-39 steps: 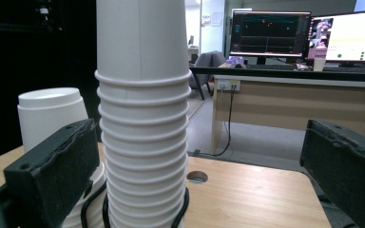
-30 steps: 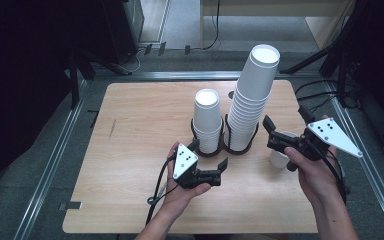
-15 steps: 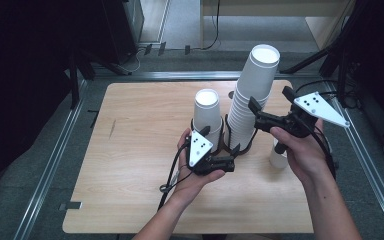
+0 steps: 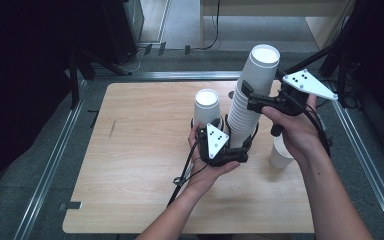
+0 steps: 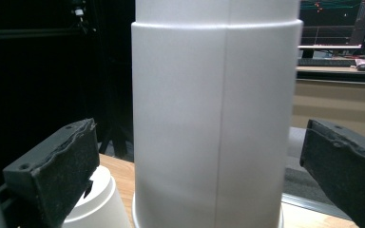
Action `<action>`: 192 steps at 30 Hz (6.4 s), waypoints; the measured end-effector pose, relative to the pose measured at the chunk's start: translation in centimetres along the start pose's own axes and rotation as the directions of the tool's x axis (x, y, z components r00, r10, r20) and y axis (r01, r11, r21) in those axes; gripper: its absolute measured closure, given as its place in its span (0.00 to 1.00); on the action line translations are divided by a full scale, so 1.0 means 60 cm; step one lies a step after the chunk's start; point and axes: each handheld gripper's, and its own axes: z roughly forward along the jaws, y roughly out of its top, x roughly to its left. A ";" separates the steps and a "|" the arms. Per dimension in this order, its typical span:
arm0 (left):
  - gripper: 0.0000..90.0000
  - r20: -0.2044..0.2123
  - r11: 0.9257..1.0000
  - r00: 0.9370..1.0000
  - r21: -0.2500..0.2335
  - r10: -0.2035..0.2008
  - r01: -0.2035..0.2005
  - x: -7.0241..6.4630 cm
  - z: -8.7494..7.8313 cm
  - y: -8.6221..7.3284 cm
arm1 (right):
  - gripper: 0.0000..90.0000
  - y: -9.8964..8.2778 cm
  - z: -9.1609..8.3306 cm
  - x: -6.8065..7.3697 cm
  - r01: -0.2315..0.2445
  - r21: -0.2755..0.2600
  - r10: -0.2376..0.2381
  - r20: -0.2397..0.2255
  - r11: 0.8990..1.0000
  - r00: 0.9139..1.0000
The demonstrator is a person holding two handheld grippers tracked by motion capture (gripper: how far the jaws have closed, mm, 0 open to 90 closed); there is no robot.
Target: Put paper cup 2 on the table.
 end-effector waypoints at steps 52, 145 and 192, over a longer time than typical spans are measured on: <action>0.15 -0.200 0.998 0.979 0.036 0.049 -0.042 -0.035 0.081 0.010 | 0.18 0.015 0.030 -0.005 -0.009 0.050 0.008 0.021 0.999 1.000; 0.09 0.016 1.000 0.999 0.013 0.028 -0.028 -0.010 -0.083 0.048 | 0.20 0.069 -0.155 0.015 0.097 -0.200 -0.076 0.109 0.975 0.991; 0.09 0.173 0.990 0.985 0.134 0.018 -0.042 0.036 -0.200 -0.023 | 0.20 -0.240 -0.192 0.108 0.539 0.025 -0.536 0.159 0.842 0.829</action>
